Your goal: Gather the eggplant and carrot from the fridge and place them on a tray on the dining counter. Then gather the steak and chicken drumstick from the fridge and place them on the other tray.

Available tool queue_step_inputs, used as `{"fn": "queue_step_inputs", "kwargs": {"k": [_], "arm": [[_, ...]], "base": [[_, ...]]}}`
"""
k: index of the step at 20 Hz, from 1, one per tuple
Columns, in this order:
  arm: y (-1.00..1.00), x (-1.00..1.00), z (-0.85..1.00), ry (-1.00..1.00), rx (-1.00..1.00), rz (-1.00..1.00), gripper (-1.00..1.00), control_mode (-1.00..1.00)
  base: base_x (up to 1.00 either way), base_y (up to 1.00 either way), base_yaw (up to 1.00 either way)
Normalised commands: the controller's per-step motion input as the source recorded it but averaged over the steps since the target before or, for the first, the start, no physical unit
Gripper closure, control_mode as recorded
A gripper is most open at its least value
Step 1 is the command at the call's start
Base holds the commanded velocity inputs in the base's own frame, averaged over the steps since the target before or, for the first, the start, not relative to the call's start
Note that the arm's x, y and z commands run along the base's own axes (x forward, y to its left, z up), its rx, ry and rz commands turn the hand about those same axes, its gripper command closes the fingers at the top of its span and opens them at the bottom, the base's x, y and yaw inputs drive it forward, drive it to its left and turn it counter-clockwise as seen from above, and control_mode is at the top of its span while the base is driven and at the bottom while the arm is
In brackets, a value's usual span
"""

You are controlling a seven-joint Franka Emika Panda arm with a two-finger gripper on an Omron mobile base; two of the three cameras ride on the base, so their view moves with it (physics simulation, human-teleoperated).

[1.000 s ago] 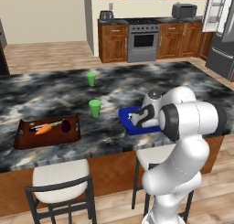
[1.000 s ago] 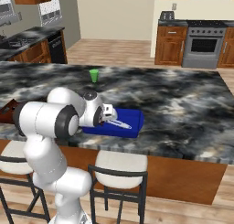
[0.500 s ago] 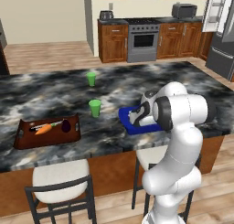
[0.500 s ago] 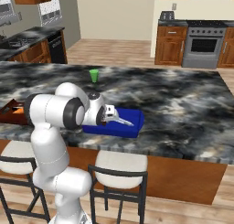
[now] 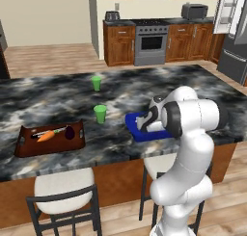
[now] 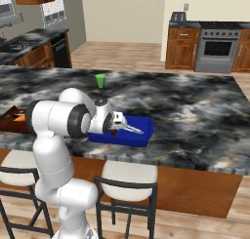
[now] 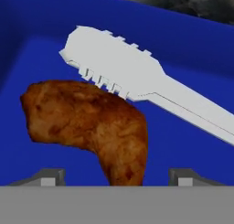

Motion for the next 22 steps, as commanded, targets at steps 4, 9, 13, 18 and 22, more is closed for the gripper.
{"fn": "queue_step_inputs", "kwargs": {"k": [4, 9, 13, 18, 22], "arm": [[-0.02, -0.28, 0.38, 0.0, 0.02, 0.0, -1.0, -1.0], [-0.01, -0.35, 0.67, 0.0, 0.02, 0.0, -1.0, -1.0], [-0.1, -0.51, 0.62, 0.0, 0.03, 0.0, -1.0, -1.0], [-0.23, -0.73, 0.62, -0.04, 0.05, 0.0, -1.0, -1.0], [-0.18, -0.85, 0.63, -0.04, 0.03, -0.02, -1.0, -1.0]], "base": [[0.0, 0.0, 0.0], [0.0, 0.0, 0.0], [0.0, 0.0, 0.0], [0.0, 0.0, 0.0], [0.0, 0.0, 0.0]]}}
